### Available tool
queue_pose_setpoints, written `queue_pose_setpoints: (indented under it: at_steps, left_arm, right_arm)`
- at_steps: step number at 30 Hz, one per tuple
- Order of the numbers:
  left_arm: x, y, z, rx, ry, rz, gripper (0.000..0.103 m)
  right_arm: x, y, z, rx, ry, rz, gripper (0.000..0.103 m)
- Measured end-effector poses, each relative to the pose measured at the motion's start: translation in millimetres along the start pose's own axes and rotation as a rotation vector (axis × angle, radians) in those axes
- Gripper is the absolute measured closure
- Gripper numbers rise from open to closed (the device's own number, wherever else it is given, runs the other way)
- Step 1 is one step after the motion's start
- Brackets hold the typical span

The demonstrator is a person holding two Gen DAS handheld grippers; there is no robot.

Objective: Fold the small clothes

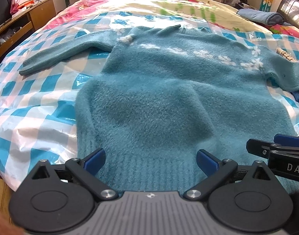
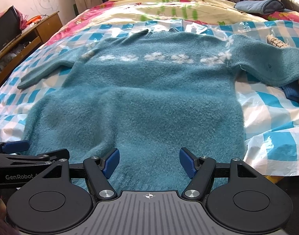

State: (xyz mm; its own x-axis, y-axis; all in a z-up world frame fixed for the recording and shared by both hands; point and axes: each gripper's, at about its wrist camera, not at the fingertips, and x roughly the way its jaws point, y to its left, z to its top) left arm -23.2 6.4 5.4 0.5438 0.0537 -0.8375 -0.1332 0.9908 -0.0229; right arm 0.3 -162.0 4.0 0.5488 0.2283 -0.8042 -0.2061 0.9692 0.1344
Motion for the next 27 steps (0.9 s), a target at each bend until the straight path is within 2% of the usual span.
queue_pose_setpoints:
  at_steps: [27]
  left_arm:
    - [3.7, 1.9, 2.2, -0.002, 0.011, 0.012, 0.0]
  right_arm:
    - [0.9, 3.4, -3.0, -0.012, 0.007, 0.003, 0.034]
